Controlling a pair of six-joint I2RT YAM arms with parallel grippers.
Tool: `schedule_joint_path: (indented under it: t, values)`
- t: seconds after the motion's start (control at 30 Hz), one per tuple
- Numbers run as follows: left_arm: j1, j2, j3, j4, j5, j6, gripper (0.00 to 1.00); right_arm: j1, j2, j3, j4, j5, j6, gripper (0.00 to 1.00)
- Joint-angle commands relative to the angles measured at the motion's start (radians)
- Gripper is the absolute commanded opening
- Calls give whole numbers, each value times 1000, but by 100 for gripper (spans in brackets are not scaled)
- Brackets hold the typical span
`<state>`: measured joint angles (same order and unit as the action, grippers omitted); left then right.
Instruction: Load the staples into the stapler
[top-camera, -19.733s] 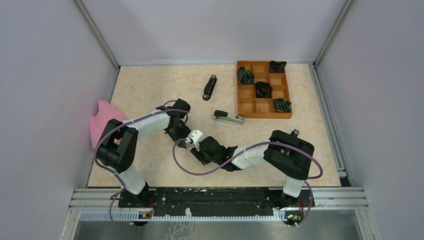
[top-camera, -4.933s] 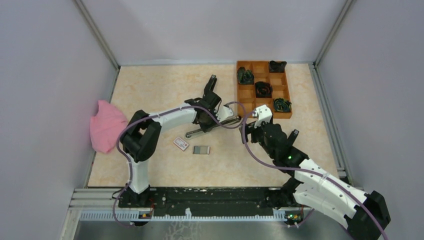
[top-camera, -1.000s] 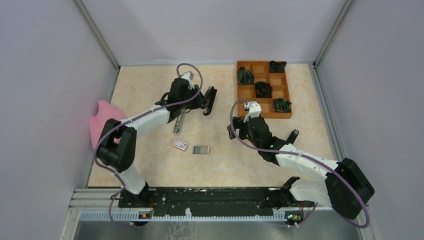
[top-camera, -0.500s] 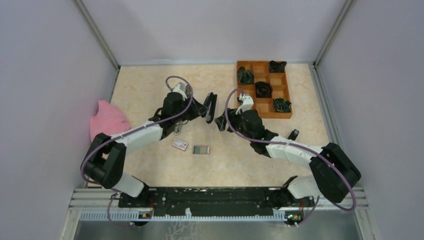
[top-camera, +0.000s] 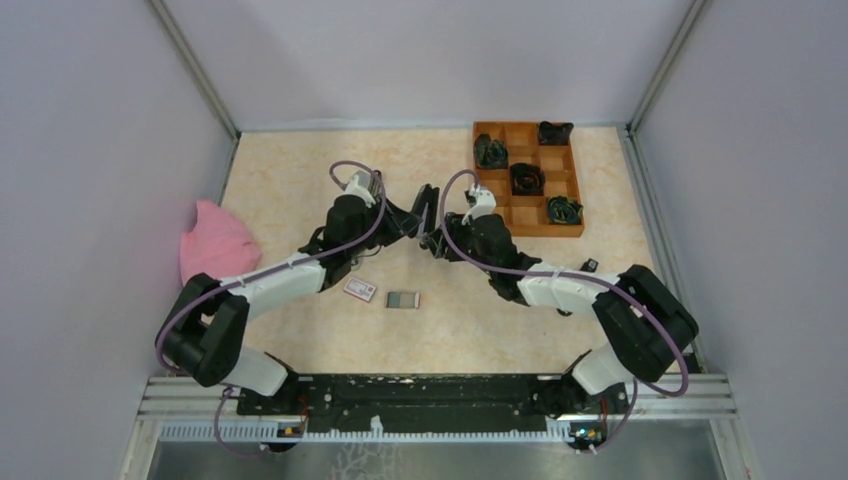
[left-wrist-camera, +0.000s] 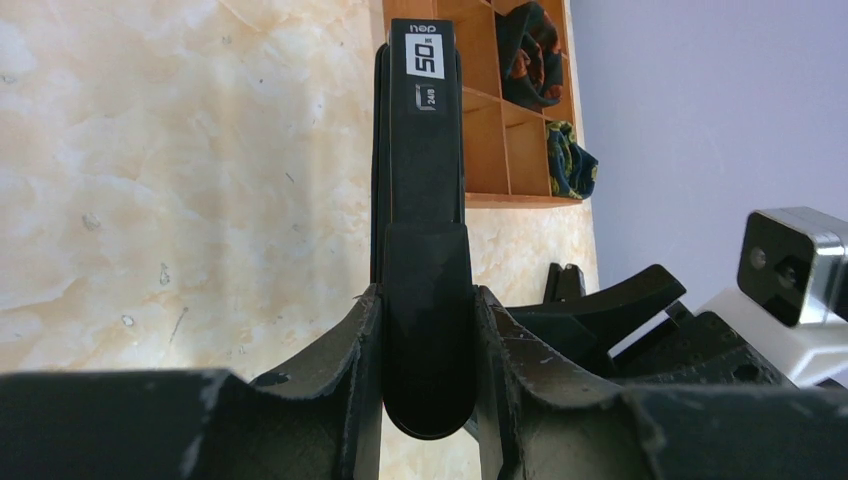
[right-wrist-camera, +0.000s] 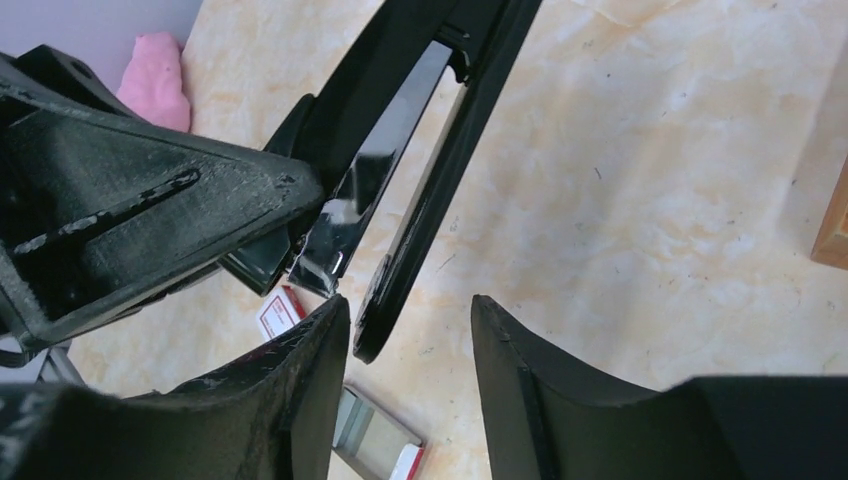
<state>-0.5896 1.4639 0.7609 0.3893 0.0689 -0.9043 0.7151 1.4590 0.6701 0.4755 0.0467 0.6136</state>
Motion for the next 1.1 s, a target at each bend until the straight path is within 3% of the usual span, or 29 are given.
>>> schedule_joint_path:
  t: [0.0, 0.4, 0.63, 1.07]
  values:
    - [-17, -57, -21, 168, -14, -42, 0, -5, 24, 45, 45, 13, 35, 46]
    - [-44, -88, -116, 311, -42, -106, 0, -5, 83, 56, 81, 16, 83, 32]
    - [-45, -118, -137, 308, -31, -109, 0, -9, 70, 32, 82, 30, 61, 0]
    - [0, -302, -178, 84, -69, -100, 0, -57, -63, -58, 62, 66, -99, 0]
